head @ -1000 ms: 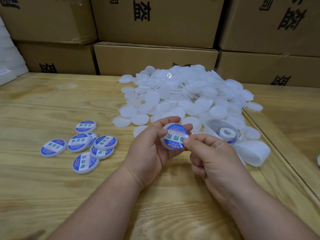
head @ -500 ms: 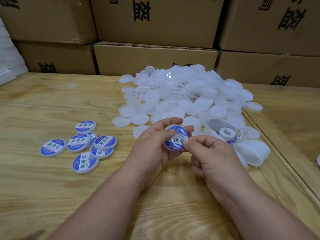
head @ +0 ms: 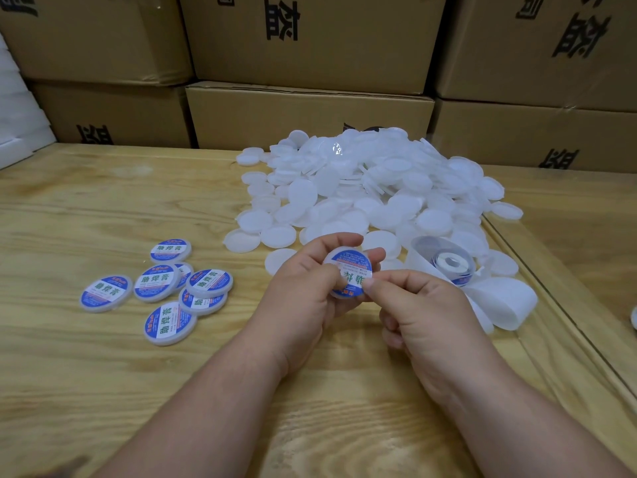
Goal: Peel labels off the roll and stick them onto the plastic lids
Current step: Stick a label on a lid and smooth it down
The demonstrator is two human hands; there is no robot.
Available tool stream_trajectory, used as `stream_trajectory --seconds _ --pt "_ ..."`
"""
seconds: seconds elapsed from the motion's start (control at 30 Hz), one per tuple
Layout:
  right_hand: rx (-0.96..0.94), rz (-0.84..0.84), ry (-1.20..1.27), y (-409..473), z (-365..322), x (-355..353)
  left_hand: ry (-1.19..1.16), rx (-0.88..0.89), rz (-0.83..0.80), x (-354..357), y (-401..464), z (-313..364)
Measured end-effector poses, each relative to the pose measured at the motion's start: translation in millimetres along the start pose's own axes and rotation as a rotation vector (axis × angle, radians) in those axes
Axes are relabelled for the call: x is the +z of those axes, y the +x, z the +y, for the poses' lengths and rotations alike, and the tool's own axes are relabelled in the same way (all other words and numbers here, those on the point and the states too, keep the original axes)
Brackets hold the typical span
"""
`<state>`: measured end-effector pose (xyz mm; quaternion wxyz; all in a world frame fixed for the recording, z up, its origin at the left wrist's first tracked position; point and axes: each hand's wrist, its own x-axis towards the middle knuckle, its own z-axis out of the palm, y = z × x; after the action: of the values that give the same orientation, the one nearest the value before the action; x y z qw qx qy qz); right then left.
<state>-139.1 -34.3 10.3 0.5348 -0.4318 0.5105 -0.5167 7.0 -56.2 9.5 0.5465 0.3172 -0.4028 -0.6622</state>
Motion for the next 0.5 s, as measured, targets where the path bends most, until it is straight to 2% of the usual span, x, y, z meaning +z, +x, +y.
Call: stream_trajectory --seconds 0.37,0.5 --pt "0.053 -0.054 0.068 -3.2 -5.7 0.2 0.06 0.066 0.034 -3.8 0.5 0.0" --pt "0.057 -0.047 0.033 -4.1 -6.7 0.4 0.139 0.105 0.107 -3.8 0.5 -1.1"
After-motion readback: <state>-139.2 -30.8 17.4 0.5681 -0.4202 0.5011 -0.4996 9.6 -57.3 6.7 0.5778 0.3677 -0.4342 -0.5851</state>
